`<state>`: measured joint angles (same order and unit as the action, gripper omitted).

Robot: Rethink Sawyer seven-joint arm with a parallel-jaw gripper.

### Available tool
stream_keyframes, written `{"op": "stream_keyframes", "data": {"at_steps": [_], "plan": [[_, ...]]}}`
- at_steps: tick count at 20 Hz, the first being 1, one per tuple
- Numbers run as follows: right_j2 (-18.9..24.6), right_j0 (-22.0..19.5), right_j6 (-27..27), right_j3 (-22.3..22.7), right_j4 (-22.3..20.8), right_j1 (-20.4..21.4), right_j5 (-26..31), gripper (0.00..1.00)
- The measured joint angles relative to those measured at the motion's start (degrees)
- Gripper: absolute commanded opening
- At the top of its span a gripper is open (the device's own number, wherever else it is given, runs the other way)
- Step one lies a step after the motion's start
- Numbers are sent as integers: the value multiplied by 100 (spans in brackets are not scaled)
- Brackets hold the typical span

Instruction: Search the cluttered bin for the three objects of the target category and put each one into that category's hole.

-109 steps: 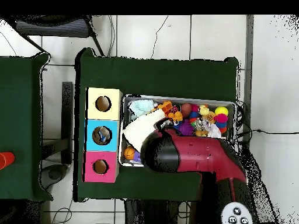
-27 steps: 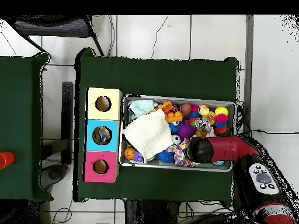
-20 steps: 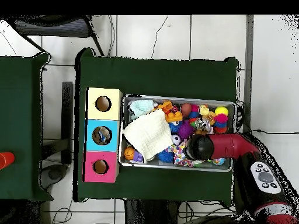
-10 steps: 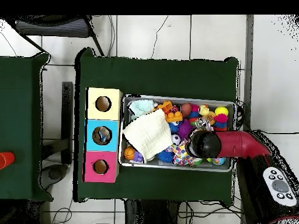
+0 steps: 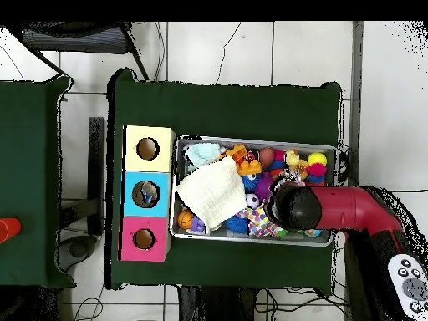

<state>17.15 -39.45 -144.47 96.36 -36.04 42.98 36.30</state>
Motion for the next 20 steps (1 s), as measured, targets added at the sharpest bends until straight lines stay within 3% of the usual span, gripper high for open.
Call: {"op": "stream_keyframes", "data": {"at_steps": [10,20], "plan": [[-1,266,0,153,133,509,1,0],[-5,738,0,484,651,1018,1,0]]}}
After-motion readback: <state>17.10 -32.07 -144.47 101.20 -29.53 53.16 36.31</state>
